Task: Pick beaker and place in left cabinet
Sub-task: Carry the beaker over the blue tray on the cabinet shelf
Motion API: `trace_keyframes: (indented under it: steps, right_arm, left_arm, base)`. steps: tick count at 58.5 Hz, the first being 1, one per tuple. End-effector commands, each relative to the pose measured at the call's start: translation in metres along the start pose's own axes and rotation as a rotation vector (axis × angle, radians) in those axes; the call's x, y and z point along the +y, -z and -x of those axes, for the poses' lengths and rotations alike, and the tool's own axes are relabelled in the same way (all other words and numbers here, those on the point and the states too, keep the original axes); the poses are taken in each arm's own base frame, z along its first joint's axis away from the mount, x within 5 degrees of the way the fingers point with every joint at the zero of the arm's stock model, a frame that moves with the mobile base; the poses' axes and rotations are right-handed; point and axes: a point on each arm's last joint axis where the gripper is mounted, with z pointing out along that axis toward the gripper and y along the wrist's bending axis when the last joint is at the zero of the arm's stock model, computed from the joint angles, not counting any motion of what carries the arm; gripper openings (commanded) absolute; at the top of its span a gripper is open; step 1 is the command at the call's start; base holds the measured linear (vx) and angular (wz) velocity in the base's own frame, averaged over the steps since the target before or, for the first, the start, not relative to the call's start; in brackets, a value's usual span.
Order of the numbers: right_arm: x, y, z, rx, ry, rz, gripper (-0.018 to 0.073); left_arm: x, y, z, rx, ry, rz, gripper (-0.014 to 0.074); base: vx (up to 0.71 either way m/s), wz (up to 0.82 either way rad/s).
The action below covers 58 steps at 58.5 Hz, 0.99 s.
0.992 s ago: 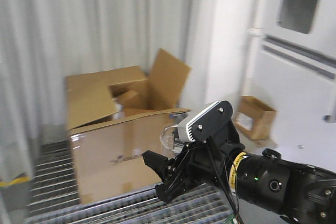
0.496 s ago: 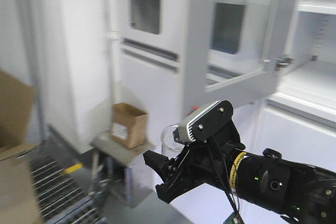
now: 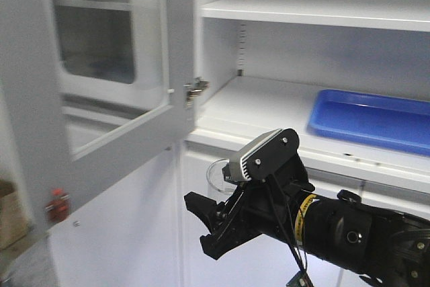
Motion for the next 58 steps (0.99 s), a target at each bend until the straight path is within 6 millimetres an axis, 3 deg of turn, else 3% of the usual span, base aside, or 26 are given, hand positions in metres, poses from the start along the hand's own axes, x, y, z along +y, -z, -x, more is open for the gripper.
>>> trace_keyframes:
  steps: [1,28,58]
  right_arm:
    - [-0.001,0.0101,0.0264,-0.113,0.006,0.012,-0.0006]
    - [-0.001,0.0101,0.0264,-0.113,0.006,0.012,-0.0006]
    - [-0.0009,0.0101,0.0264,-0.113,0.006,0.012,-0.0006]
  left_arm:
    - [0.0,0.0013,0.0026,-0.077,0.006,0.007,0.0001]
    - [0.0,0.0013,0.0026,-0.077,0.006,0.007,0.0001]
    - [0.0,0.0013,0.0026,-0.077,0.006,0.007,0.0001]
  base:
    - [0.23,-0.6]
    - [0.21,-0.49]
    - [0.24,-0.24]
